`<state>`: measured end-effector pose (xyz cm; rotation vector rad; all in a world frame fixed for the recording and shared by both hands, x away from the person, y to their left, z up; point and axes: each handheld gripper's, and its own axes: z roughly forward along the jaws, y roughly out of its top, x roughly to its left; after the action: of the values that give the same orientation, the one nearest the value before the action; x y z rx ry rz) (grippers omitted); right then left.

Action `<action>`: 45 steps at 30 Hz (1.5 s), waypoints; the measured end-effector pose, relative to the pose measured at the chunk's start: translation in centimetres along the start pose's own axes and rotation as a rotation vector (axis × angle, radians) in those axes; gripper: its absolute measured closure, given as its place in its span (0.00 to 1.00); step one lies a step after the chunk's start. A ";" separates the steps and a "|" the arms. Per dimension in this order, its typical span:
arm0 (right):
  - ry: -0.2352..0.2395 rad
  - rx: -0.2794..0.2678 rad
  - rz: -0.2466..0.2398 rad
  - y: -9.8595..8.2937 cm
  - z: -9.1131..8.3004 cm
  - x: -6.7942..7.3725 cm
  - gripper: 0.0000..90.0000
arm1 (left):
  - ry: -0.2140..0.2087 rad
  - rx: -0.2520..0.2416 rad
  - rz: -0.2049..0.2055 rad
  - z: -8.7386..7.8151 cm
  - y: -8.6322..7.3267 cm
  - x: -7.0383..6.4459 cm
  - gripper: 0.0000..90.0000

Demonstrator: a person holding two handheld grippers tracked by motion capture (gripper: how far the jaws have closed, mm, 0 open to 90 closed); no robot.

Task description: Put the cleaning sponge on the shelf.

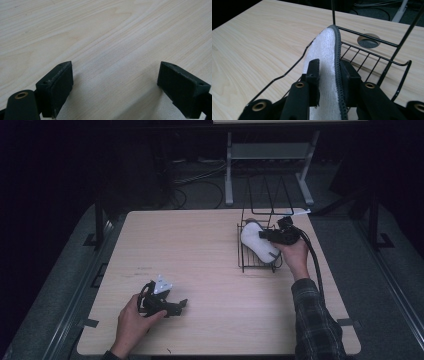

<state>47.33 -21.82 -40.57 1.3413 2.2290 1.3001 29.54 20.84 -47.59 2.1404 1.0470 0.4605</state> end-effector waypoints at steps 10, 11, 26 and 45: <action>-0.043 0.032 0.016 -0.4 0.6 -0.5 0.60 | 0.000 0.001 0.001 0.0 0.0 0.0 0.14; -0.045 0.029 0.016 -0.5 0.6 -0.5 0.60 | 0.000 0.001 0.001 0.0 0.0 0.0 0.14; -0.080 0.034 -0.062 -1.9 -2.5 -0.5 1.00 | 0.000 0.001 0.001 0.0 0.0 0.0 0.14; -0.062 0.115 -0.113 -5.1 -2.7 0.4 1.00 | 0.001 0.000 0.000 0.0 0.0 0.0 0.14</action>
<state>42.51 -24.00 -42.88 1.2551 2.3307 1.0928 29.55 20.79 -47.60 2.1407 1.0475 0.4621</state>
